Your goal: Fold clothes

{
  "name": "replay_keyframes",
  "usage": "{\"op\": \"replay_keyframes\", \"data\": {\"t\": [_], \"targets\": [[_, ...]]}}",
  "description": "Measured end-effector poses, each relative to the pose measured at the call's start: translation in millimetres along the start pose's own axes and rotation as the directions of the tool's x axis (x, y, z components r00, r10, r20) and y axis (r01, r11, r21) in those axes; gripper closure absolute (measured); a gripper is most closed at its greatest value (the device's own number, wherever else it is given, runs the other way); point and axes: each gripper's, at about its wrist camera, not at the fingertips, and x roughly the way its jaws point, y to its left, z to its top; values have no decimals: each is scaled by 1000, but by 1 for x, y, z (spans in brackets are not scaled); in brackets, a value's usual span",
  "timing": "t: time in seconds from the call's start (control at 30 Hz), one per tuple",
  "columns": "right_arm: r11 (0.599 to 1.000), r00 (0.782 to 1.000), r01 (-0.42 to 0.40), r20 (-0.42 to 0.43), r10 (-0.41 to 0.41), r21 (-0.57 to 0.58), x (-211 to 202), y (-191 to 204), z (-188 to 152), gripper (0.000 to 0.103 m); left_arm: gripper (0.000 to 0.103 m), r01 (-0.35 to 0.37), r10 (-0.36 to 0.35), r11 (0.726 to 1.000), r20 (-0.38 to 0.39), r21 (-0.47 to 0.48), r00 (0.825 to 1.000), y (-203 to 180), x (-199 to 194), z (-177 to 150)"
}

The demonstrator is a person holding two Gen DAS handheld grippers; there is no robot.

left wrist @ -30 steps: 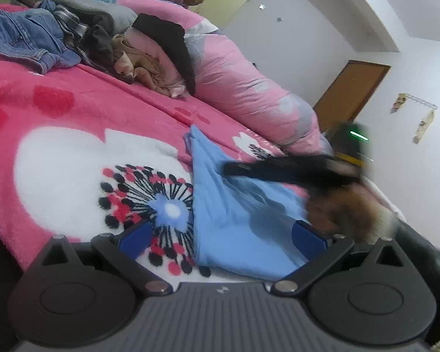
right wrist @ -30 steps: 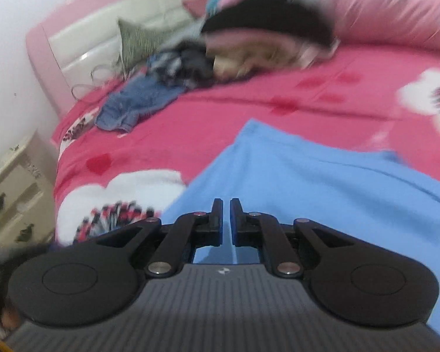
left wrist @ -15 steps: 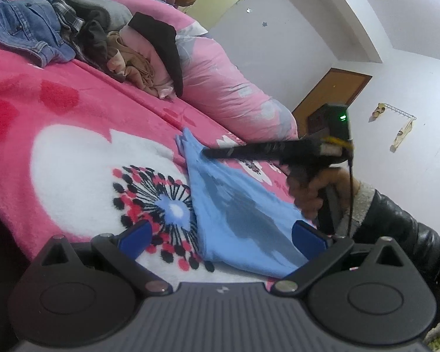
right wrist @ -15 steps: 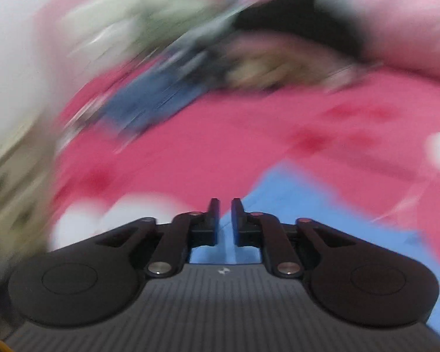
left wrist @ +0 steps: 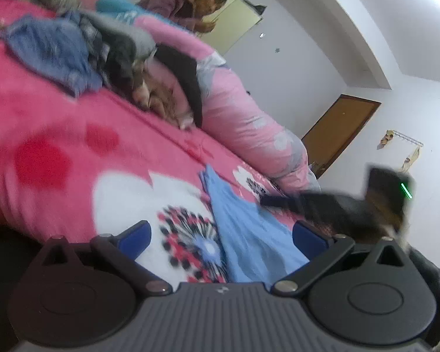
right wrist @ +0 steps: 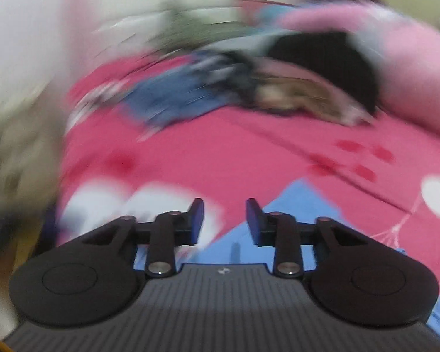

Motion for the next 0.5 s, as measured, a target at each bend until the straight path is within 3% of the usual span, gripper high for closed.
{"op": "replay_keyframes", "data": {"t": [0.13, 0.23, 0.4, 0.43, 0.5], "targets": [[976, 995, -92, -57, 82, -200, -12, 66, -29, 63, 0, -43, 43, 998, 1, 37, 999, 0, -2, 8], [936, 995, -70, -86, 42, -346, -2, 99, -36, 63, 0, -57, 57, 998, 5, 20, 998, 1, -4, 9], [828, 991, -8, -116, -69, -561, 27, 125, -45, 64, 0, -84, 84, 996, 16, 5, 996, -7, -8, 8], [826, 991, -6, -112, -69, -564, 30, 126, -43, 67, 0, -86, 86, 996, 19, 2, 996, -8, -9, 8], [865, 994, -13, -104, -46, -502, 32, 121, -36, 80, 0, -84, 84, 997, 26, -3, 996, -11, -9, 8]]}}
